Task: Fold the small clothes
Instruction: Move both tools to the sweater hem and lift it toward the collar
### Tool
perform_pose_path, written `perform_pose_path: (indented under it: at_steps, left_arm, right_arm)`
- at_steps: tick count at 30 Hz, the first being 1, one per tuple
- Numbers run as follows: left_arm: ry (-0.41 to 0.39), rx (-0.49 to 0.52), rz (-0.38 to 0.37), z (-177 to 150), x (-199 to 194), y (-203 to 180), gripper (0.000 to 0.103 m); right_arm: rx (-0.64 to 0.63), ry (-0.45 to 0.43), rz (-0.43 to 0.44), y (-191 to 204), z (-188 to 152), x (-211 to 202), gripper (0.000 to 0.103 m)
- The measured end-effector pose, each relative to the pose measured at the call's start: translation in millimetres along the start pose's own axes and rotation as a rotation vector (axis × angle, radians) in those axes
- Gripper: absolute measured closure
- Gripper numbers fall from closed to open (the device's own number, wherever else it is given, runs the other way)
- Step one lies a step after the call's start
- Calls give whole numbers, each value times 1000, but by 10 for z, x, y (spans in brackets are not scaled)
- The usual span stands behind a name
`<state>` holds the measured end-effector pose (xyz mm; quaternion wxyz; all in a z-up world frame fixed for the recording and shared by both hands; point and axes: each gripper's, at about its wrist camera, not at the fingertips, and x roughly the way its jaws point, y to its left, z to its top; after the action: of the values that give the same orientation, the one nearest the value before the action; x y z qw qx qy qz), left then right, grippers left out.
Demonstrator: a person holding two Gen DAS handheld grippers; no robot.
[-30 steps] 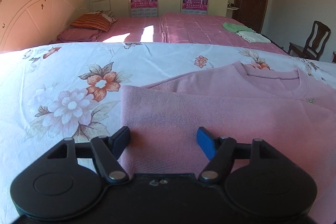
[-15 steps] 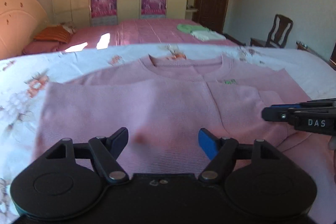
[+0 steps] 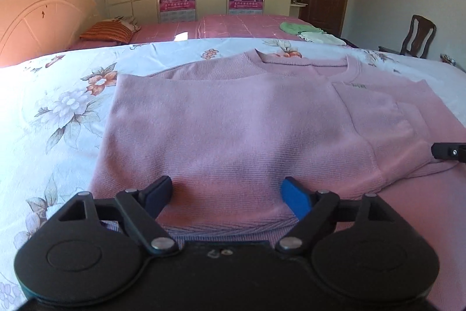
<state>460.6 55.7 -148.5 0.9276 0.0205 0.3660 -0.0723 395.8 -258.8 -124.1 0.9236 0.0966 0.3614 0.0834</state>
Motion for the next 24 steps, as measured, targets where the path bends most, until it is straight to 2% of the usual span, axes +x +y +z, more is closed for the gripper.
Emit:
perform_pose_path:
  at_steps: [2,3,4,5,6,8,11,13,18,24]
  left_arm:
    - [-61,-15,-19,12,-154,23,21]
    - [-59,2,10,7,-158,16,18]
    - [-1,28,57,-12,-77,8,17]
    - [57,29,63,-50,23,32,15]
    - [32,0,57,-65,31,73,11]
    - [41,-8,67,-10,-2,68,13]
    - [-16,-52,58,-6,-202,62,14]
    - [-20,-64,72,-61,-312,54,14]
    - [33,-64,139,-388,-599,90,15]
    - [111,-84,207,-803,-963,213,14]
  right_arm:
    - [29,-64,1,-68,16,-189,85]
    - [25,-92,-4,-100,15,-256,85]
    - [22,-90,-23,-136,7,-262,85]
    - [22,-47,-49,-179,-6,-200,85]
    - [20,16,-60,-220,-32,-103,85]
    - [4,12,-38,-251,-50,-113,85]
    - [63,-46,-6,-324,-9,-290,85]
    - [81,-57,6,-391,-30,-387,85]
    - [89,-29,32,-614,-174,-602,85]
    - [56,4,10,-830,-442,-943,85]
